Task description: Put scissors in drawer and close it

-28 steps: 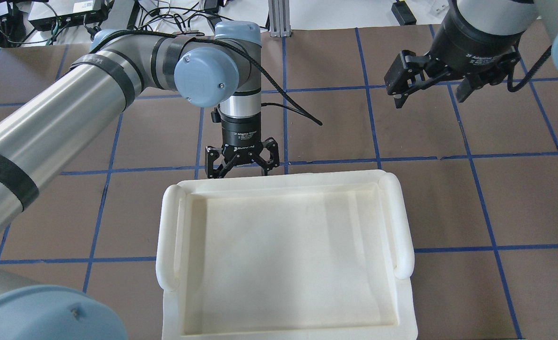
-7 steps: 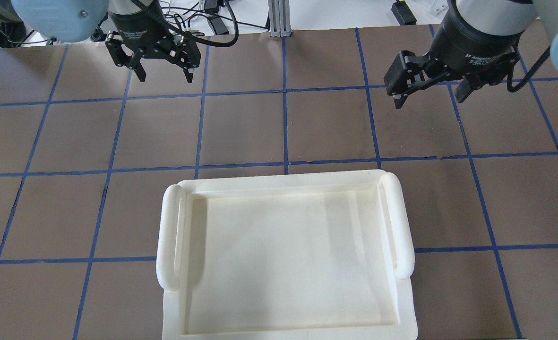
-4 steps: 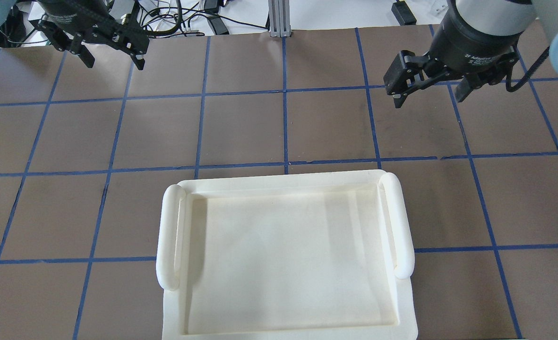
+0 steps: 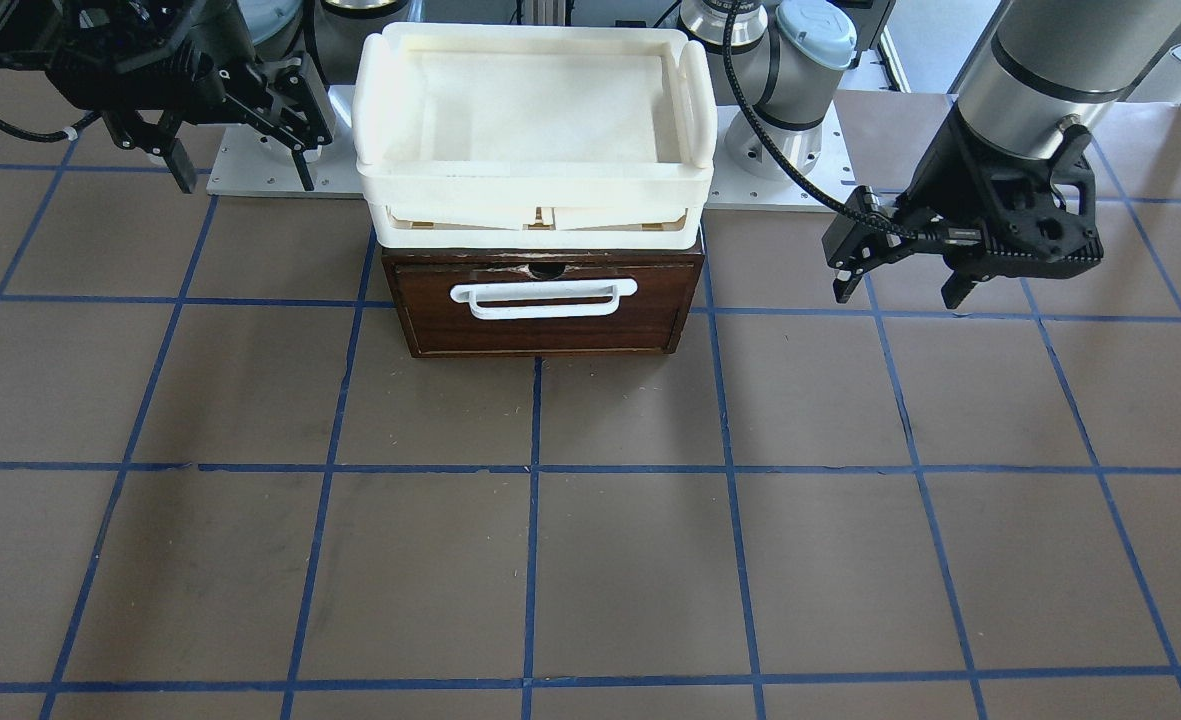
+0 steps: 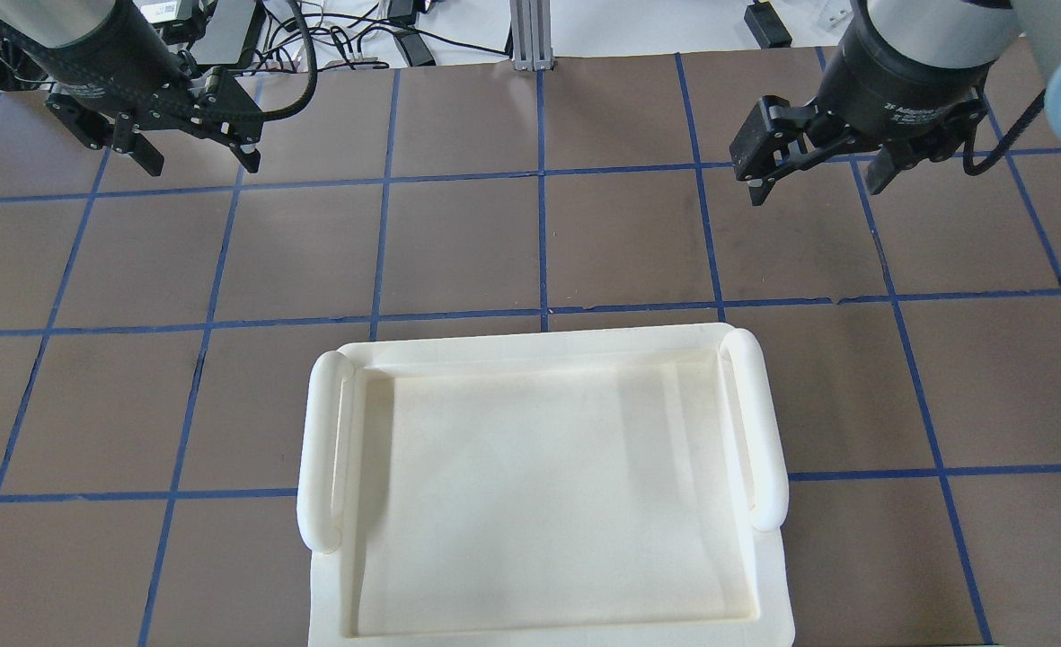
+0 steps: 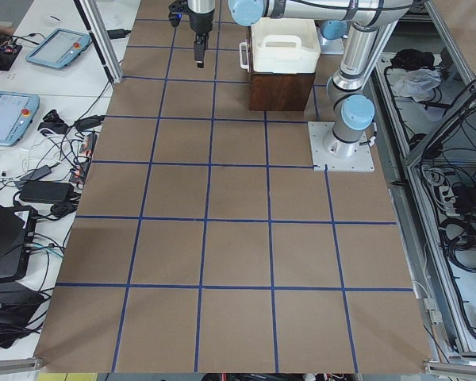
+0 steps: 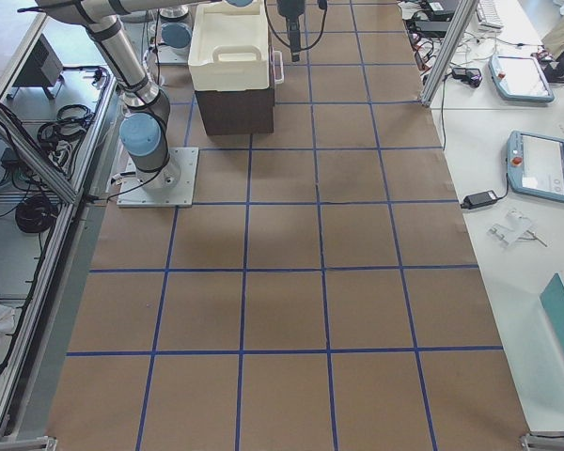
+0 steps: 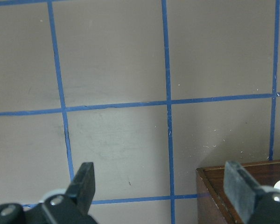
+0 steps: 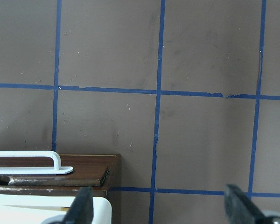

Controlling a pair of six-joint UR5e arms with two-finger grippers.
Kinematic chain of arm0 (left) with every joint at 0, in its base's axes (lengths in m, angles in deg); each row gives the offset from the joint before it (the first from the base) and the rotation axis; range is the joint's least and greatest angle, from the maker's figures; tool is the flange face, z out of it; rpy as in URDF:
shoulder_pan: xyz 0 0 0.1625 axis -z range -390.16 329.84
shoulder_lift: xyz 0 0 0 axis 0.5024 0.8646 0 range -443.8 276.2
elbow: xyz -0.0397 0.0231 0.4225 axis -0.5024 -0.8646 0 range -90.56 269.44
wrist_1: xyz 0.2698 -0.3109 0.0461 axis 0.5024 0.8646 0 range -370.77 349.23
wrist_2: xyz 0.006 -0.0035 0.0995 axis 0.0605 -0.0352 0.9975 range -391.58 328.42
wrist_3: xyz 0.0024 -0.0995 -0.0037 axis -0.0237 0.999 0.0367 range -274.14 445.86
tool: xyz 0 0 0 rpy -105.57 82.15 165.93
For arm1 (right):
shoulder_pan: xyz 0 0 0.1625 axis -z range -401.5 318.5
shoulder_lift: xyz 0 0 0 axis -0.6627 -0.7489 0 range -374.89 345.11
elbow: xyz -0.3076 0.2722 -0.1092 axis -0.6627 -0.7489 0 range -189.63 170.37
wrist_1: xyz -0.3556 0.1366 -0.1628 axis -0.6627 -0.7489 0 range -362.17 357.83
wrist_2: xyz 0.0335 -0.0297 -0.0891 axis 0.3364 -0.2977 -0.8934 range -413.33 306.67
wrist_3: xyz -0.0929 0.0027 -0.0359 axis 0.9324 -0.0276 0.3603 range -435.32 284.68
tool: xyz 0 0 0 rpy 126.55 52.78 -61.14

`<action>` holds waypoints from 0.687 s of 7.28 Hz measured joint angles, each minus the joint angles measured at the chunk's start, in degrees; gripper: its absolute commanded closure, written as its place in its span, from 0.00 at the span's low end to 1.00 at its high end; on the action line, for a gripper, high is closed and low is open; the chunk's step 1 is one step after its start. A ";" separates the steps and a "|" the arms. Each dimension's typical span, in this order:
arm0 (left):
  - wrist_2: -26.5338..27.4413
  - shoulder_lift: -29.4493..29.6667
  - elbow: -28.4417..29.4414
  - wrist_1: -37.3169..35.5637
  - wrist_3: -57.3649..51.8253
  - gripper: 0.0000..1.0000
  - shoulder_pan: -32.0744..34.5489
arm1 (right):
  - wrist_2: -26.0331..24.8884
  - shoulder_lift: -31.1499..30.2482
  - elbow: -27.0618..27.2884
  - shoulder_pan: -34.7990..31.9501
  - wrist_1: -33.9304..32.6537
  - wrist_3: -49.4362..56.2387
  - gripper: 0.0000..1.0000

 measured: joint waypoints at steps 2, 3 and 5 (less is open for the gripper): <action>0.13 -0.69 -0.88 -0.16 0.31 0.00 -0.26 | 0.00 0.05 -0.02 0.00 0.03 0.02 0.00; 0.31 -0.89 -0.93 -0.07 0.34 0.00 -0.36 | 0.00 0.05 -0.02 0.02 0.03 0.01 0.00; 1.29 -1.65 -1.15 0.31 0.29 0.00 -0.49 | 0.00 0.01 0.02 0.00 -0.08 -0.03 0.00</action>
